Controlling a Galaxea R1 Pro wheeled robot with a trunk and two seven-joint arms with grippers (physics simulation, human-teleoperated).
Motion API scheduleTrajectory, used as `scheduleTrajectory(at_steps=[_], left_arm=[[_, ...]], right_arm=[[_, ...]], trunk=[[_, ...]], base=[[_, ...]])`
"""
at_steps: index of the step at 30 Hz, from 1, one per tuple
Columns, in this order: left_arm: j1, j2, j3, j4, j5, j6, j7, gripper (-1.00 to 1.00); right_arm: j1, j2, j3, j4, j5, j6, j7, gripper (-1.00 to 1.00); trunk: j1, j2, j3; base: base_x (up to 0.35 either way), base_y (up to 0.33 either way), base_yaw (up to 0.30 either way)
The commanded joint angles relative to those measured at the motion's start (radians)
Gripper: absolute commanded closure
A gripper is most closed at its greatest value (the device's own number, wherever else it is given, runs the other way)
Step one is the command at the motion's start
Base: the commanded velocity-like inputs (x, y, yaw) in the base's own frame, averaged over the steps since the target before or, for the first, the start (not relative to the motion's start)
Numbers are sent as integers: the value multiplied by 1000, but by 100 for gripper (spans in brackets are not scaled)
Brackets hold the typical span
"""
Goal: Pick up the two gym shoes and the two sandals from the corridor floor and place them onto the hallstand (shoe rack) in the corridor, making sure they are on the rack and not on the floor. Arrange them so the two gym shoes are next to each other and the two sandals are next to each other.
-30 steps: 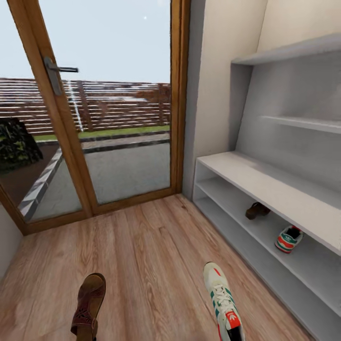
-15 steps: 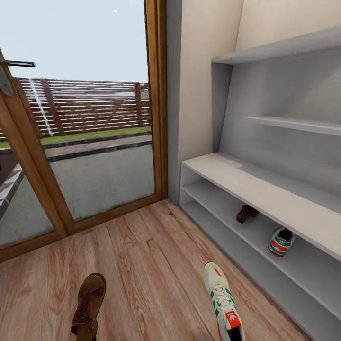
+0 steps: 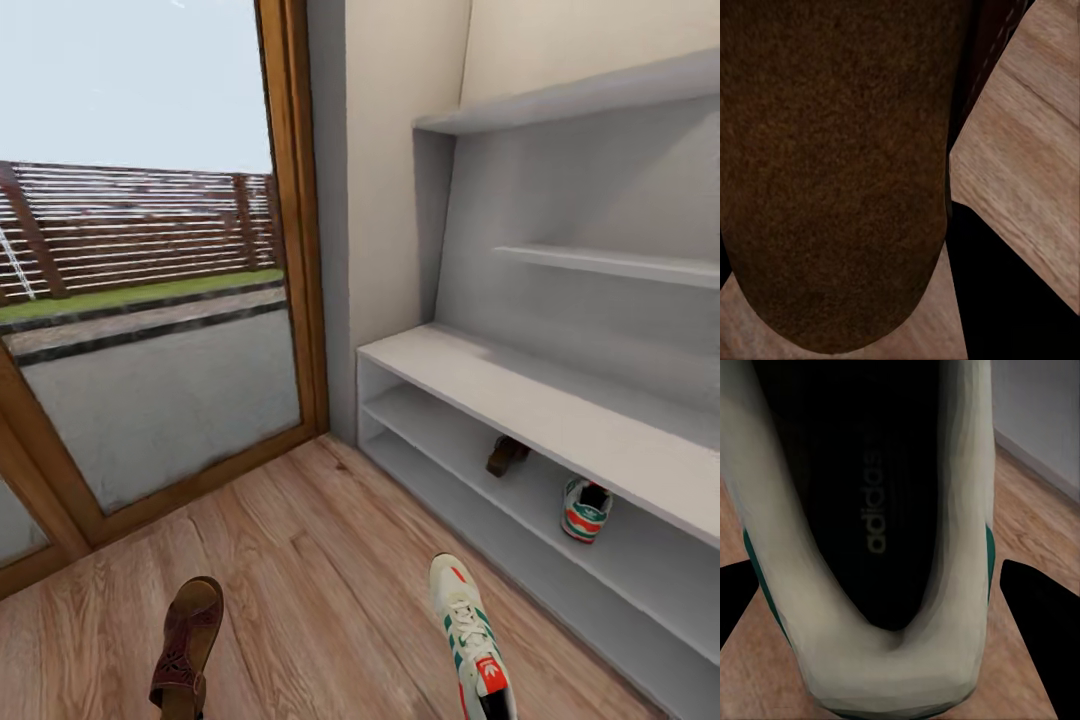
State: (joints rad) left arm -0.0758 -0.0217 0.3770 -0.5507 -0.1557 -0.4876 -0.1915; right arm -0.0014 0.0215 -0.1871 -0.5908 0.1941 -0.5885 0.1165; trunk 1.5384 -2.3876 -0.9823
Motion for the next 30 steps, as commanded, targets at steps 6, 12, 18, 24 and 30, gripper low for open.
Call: scheduleTrajectory(at_steps=[6, 12, 18, 24, 30], left_arm=[[-1, -1, 9, 0, -12, -4, -6, 100], [-1, 0, 7, 0, -7, -5, -7, 100], [-1, 0, 7, 0, -6, -5, -8, 100], [-1, 0, 7, 0, -5, -5, -8, 100], [-1, 0, 7, 0, -5, -5, -8, 100]], right_arm=[[0, 1, -8, -1, 5, -2, 9, 100], [0, 1, -8, -1, 5, -2, 9, 100], [0, 1, -8, -1, 5, -2, 9, 100], [0, 1, -8, -1, 5, -2, 9, 100], [0, 1, -8, -1, 5, -2, 9, 100]], trunk=[[0, 0, -1], [0, 0, -1], [0, 0, -1], [0, 0, -1], [0, 0, -1]], base=[[234, 276, -55], [185, 283, -7], [103, 297, -1], [85, 301, -3], [84, 303, -196]])
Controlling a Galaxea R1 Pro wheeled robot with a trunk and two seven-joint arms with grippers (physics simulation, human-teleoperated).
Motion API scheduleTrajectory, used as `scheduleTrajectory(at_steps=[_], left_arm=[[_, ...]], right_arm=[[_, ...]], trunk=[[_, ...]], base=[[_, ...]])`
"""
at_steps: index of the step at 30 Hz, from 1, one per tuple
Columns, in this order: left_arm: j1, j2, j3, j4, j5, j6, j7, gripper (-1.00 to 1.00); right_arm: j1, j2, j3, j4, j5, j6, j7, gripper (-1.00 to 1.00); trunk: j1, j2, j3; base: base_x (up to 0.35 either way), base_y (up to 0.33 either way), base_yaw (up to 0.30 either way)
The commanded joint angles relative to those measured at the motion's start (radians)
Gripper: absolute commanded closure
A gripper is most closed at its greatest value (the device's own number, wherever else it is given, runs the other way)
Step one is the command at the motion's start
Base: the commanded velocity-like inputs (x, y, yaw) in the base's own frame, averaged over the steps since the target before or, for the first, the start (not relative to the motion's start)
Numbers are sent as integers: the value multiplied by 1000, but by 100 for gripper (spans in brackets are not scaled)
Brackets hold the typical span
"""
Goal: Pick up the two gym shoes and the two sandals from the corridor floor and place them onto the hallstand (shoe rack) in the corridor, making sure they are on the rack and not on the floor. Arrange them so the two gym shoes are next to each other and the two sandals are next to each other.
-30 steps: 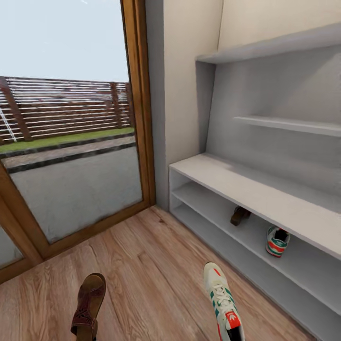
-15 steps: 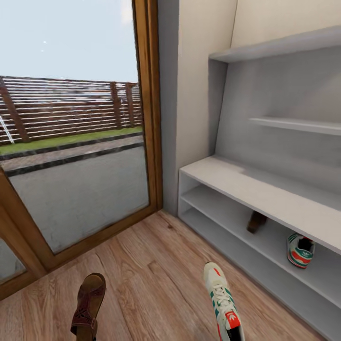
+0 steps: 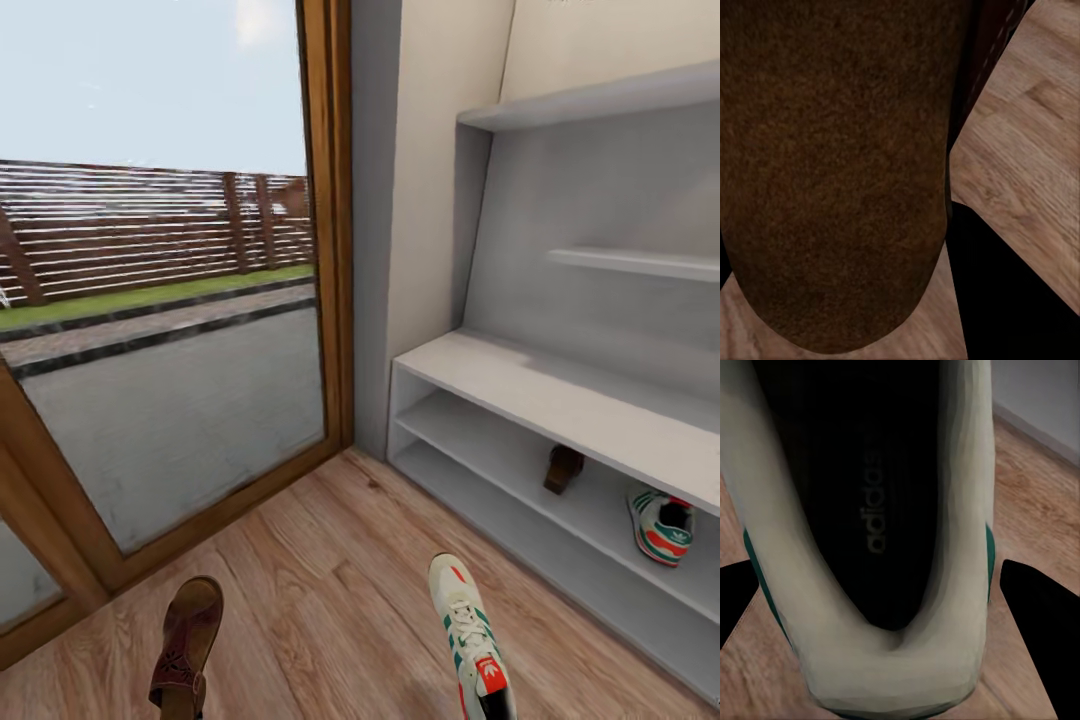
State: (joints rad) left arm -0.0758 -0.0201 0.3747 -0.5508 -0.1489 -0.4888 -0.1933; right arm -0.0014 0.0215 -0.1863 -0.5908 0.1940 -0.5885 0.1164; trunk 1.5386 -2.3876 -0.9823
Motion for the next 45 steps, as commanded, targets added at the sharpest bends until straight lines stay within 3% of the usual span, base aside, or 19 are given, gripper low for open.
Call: scheduleTrajectory(at_steps=[1, 21, 45], left_arm=[[-1, -1, 9, 0, -12, -4, -6, 100], [-1, -1, 10, 0, -12, -3, -6, 100], [-1, -1, 9, 1, -12, -4, -6, 100]], right_arm=[[0, 1, -9, -1, 5, -2, 9, 100], [0, 1, -9, -1, 5, -2, 9, 100], [0, 1, -11, -1, 5, -2, 9, 100]], trunk=[[0, 0, -1], [0, 0, -1], [0, 0, -1]], base=[[84, 303, -270], [24, 305, -290], [190, 256, -292]])
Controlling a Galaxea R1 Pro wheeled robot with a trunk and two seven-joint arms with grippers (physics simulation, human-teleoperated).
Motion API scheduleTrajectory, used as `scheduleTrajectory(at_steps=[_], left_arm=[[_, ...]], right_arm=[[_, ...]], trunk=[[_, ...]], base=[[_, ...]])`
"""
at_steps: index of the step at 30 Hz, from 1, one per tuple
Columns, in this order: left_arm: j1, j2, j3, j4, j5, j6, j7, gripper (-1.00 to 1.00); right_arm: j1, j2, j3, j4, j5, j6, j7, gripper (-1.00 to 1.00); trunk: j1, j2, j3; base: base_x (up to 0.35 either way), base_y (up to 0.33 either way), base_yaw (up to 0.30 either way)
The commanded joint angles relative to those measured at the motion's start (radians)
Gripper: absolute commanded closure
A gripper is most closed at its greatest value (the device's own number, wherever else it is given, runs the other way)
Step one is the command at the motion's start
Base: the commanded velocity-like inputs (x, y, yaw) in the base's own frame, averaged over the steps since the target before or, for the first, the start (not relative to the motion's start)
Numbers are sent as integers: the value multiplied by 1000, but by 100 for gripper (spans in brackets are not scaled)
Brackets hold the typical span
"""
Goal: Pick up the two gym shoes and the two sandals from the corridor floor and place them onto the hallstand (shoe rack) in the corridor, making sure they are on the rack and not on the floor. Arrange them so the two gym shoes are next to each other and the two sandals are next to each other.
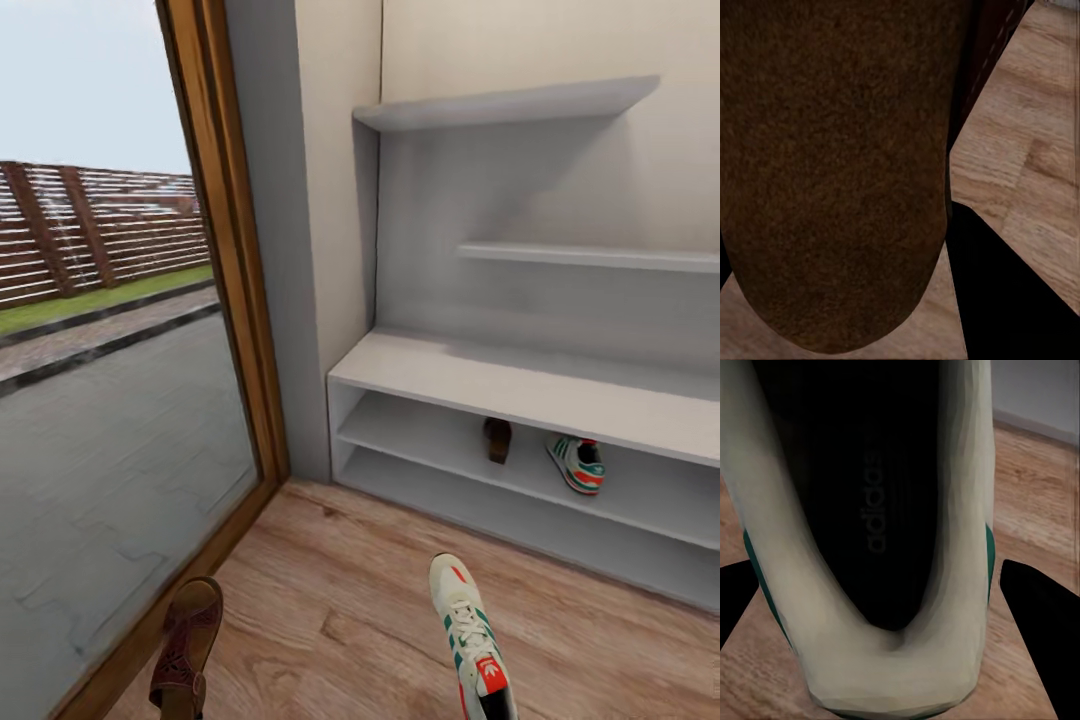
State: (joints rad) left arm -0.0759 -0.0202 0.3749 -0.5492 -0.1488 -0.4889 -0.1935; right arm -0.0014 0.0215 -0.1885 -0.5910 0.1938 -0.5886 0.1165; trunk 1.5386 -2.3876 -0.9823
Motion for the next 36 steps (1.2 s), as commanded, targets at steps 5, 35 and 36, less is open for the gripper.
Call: scheduleTrajectory(at_steps=[5, 35, 36], left_arm=[[-1, -1, 9, 0, -12, -3, -6, 100], [-1, -2, 3, 0, -12, -3, -6, 100], [-1, -2, 3, 0, -12, -3, -6, 100]], right_arm=[[0, 2, -8, -1, 6, -2, 9, 100], [0, 2, -9, -1, 6, -2, 9, 100], [0, 2, -9, -1, 6, -2, 9, 100]], trunk=[[0, 0, -1], [0, 0, -1], [0, 0, -1]], base=[[64, 41, -292], [1, 129, -292], [0, 42, -292]])
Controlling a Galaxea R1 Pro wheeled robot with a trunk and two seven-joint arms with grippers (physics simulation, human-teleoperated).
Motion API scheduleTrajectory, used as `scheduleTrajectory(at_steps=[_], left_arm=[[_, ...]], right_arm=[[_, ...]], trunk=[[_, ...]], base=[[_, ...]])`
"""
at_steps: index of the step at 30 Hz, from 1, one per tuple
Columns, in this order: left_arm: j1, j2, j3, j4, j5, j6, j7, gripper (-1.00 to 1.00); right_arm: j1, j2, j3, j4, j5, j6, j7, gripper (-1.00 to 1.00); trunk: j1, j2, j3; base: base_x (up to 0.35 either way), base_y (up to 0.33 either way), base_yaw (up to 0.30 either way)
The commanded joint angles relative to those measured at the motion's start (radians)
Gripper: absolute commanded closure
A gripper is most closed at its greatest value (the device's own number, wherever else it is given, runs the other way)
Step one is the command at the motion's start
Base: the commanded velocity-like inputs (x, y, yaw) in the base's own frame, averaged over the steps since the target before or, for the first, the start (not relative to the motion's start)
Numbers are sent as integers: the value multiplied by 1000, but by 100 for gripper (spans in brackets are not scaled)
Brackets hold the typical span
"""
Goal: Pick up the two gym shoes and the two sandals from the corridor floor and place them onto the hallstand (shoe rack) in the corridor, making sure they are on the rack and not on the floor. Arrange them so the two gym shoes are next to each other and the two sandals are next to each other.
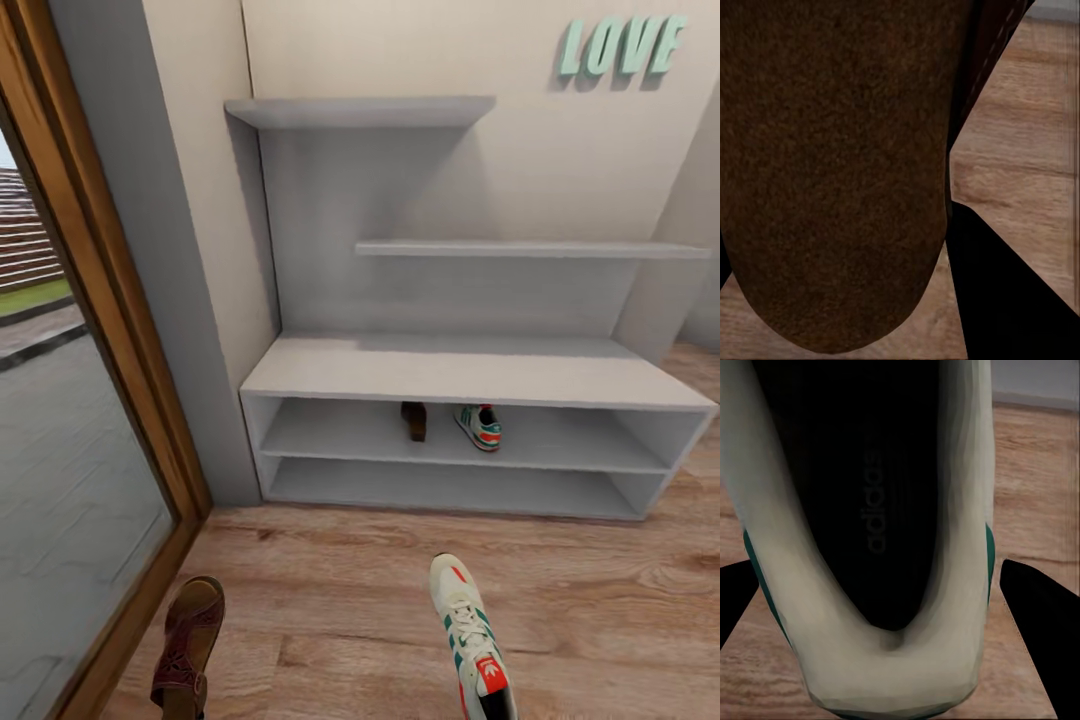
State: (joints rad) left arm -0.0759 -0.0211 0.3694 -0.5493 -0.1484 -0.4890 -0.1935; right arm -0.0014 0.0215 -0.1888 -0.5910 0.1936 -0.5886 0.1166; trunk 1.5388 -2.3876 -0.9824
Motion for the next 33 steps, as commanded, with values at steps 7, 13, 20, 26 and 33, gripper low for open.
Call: scheduleTrajectory(at_steps=[7, 13, 20, 26, 33], left_arm=[[-1, 0, 11, -1, -13, -3, -6, 100], [-1, -1, 14, -1, -13, -3, -6, 100], [-1, -1, 13, 0, -13, -3, -6, 100], [0, -2, 8, 0, -14, -3, -6, 100], [-1, -4, 3, 1, -17, 0, -6, 100]], right_arm=[[0, 2, -9, 0, 6, -2, 9, 100], [0, 2, -10, 0, 6, -2, 9, 100], [0, 2, -10, -1, 6, -2, 9, 100], [0, 3, -8, -4, 4, -2, 8, 100], [0, 3, -11, -6, 3, -2, 7, 100]], trunk=[[0, 0, -1], [0, 0, -1], [0, 0, -1], [0, 0, -1], [0, 0, -1]], base=[[0, 13, -292], [0, 129, -195], [0, 47, -11], [0, 2, -1], [0, 0, 0]])
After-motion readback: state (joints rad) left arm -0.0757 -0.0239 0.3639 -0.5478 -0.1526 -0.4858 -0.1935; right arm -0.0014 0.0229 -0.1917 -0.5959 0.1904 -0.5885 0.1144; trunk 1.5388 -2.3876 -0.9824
